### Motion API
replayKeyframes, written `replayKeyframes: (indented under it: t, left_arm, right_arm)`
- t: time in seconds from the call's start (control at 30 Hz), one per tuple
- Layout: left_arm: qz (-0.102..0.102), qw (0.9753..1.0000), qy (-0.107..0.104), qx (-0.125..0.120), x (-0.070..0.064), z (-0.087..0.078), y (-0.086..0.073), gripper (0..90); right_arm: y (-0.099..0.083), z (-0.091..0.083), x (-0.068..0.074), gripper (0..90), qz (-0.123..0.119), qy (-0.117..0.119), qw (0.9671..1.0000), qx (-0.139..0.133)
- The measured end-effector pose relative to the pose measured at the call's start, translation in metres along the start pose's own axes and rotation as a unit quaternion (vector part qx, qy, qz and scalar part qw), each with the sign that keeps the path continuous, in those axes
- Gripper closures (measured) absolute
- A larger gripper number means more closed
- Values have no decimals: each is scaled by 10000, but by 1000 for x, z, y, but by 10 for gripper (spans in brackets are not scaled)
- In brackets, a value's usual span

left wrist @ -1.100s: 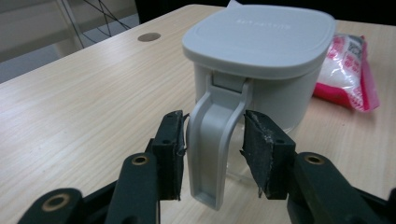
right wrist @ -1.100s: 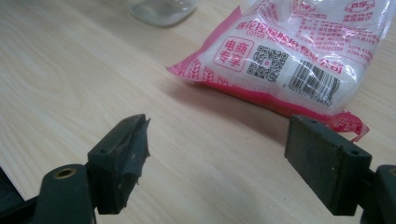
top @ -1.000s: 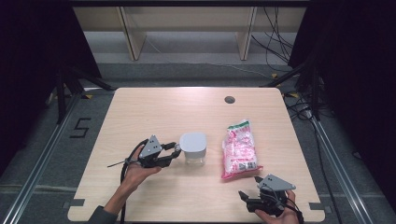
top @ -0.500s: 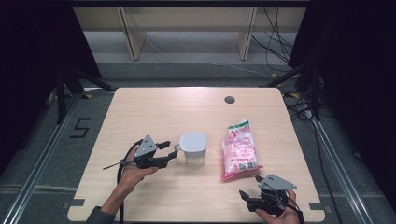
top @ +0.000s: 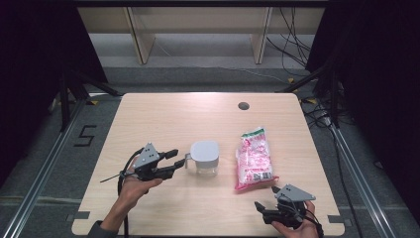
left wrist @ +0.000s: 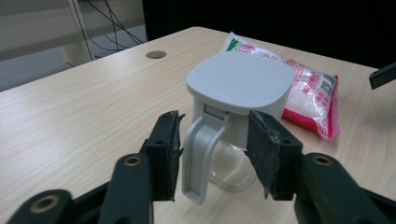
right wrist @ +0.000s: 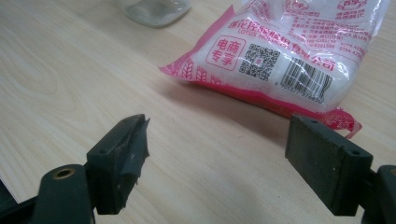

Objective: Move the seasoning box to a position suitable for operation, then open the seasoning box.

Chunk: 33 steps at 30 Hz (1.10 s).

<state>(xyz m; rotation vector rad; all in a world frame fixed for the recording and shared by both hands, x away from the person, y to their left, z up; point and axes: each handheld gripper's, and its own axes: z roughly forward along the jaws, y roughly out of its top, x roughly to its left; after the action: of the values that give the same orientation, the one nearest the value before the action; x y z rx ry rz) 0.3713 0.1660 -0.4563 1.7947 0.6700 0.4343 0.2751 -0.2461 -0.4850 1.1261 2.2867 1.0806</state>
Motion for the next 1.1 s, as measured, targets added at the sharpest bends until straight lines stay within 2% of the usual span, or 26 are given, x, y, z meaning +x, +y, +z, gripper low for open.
replayKeyframes:
  t: [0.03, 0.07, 0.1, 0.13, 0.17, 0.47, 0.73, 0.87, 0.93, 1.1]
  left_arm:
    - [11, 9999, -46, -99, -2, 0, 2, 649]
    - [46, 9999, -24, -101, -2, 0, 4, 691]
    - [86, 9999, -45, -103, -3, 0, 5, 726]
    - [144, 9998, -34, -108, -3, 1, 7, 752]
    - [157, 9998, -19, -98, -4, 1, 9, 778]
    - [210, 9996, -80, -142, -6, 10, 18, 878]
    - [217, 9997, -64, -132, -7, 17, 24, 892]
    - [158, 9998, -104, -114, -6, 22, 24, 892]
    - [160, 9997, -118, -117, -7, 25, 24, 892]
    - [178, 9998, -118, -60, -7, 28, 25, 892]
  right_arm:
    - [0, 0, 1, 220, 56, 11, 10000, 9]
    - [0, 0, 1, 220, 43, -7, 10000, -34]
    - [0, 0, 2, 220, 128, 62, 9999, -18]
    - [0, -1, 3, 220, 151, 31, 9999, 44]
    - [0, 0, 1, 220, 21, 29, 10000, 6]
    - [-1, 0, -1, 220, -65, -22, 10000, -23]
    - [-1, 0, 1, 217, 18, 19, 10000, -17]
    - [-1, 0, 1, 216, 4, 6, 10000, -37]
    - [-1, 1, 0, 216, -87, -22, 9999, -78]
    - [-1, 0, 2, 216, -48, 16, 10000, -1]
